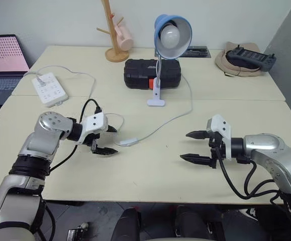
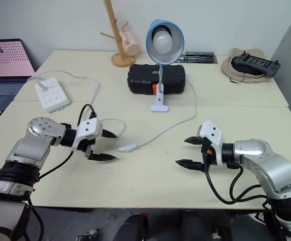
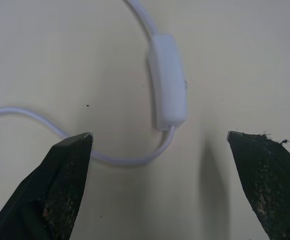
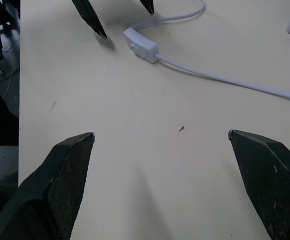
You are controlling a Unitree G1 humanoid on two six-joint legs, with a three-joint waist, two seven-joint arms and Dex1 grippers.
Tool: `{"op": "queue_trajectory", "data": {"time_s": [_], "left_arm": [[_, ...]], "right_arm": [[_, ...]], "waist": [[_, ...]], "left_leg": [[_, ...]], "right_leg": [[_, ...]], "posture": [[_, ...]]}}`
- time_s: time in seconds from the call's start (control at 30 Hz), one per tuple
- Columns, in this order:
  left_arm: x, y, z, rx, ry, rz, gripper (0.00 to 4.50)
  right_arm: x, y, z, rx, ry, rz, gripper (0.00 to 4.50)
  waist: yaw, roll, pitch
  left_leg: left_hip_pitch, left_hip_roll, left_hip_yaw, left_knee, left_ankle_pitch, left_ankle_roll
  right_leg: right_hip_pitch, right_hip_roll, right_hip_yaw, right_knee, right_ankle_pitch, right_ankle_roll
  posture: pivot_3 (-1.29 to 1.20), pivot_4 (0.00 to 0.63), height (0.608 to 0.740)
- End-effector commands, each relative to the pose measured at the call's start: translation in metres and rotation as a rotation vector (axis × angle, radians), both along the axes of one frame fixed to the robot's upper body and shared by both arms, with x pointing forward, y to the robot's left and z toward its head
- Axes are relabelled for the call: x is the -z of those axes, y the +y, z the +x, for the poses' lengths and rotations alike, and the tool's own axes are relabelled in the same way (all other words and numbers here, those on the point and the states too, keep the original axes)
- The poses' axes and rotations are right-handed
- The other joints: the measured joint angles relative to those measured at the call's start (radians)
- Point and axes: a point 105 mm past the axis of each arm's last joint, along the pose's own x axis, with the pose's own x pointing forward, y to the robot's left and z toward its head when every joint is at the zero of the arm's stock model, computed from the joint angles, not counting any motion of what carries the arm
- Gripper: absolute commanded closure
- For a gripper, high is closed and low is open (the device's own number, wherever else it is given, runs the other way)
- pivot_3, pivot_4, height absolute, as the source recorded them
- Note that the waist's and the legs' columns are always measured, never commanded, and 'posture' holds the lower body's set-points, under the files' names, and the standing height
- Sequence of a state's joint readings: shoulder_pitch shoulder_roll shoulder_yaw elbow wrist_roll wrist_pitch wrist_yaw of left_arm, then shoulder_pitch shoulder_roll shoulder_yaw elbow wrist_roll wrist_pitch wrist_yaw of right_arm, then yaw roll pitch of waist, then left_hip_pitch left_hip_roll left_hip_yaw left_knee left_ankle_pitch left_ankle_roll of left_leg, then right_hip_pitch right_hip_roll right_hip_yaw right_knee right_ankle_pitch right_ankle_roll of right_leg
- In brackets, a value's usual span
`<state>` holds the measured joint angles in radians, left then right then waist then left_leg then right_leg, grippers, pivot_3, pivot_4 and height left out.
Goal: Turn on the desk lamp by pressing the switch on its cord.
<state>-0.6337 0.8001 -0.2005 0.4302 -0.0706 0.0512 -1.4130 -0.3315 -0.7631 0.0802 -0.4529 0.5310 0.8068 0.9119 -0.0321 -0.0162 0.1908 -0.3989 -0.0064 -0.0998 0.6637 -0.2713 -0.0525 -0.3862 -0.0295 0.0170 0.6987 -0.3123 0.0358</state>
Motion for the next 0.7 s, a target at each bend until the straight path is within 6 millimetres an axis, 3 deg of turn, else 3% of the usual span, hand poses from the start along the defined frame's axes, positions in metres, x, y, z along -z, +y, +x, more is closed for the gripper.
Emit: {"op": "queue_trajectory", "data": {"time_s": [0.03, 0.2, 0.23, 0.7], "left_arm": [[-0.0007, -0.0084, 0.0014, 0.05, -0.034, 0.0, 0.0], [0.0014, -0.0099, 0.0018, 0.067, -0.035, -0.005, 0.77], [0.0015, -0.01, 0.0023, 0.07, -0.036, -0.002, 1.15], [-0.0012, -0.0123, 0.007, 0.095, -0.051, 0.006, 4.1]], "right_arm": [[-0.0115, -0.0004, 0.0008, 0.001, -0.054, 0.003, 0.01], [-0.0118, -0.0036, 0.0003, 0.015, -0.053, 0.0, 0.0], [-0.0118, -0.004, 0.0003, 0.017, -0.053, -0.001, 0.0], [-0.0127, -0.0076, 0.0025, 0.047, -0.052, 0.007, 0.0]], "waist": [[0.0, 0.0, 0.0], [0.0, 0.0, 0.0], [0.0, 0.0, 0.0], [0.0, 0.0, 0.0]], "left_leg": [[0.0, 0.0, 0.0, 0.0, 0.0, 0.0], [0.0, 0.0, 0.0, 0.0, 0.0, 0.0], [0.0, 0.0, 0.0, 0.0, 0.0, 0.0], [0.0, 0.0, 0.0, 0.0, 0.0, 0.0]], "right_leg": [[0.0, 0.0, 0.0, 0.0, 0.0, 0.0], [0.0, 0.0, 0.0, 0.0, 0.0, 0.0], [0.0, 0.0, 0.0, 0.0, 0.0, 0.0], [0.0, 0.0, 0.0, 0.001, 0.0, 0.0]], "posture": [[0.0, 0.15, 0.74], [0.0, 0.15, 0.74], [0.0, 0.15, 0.74], [0.0, 0.15, 0.74]]}}
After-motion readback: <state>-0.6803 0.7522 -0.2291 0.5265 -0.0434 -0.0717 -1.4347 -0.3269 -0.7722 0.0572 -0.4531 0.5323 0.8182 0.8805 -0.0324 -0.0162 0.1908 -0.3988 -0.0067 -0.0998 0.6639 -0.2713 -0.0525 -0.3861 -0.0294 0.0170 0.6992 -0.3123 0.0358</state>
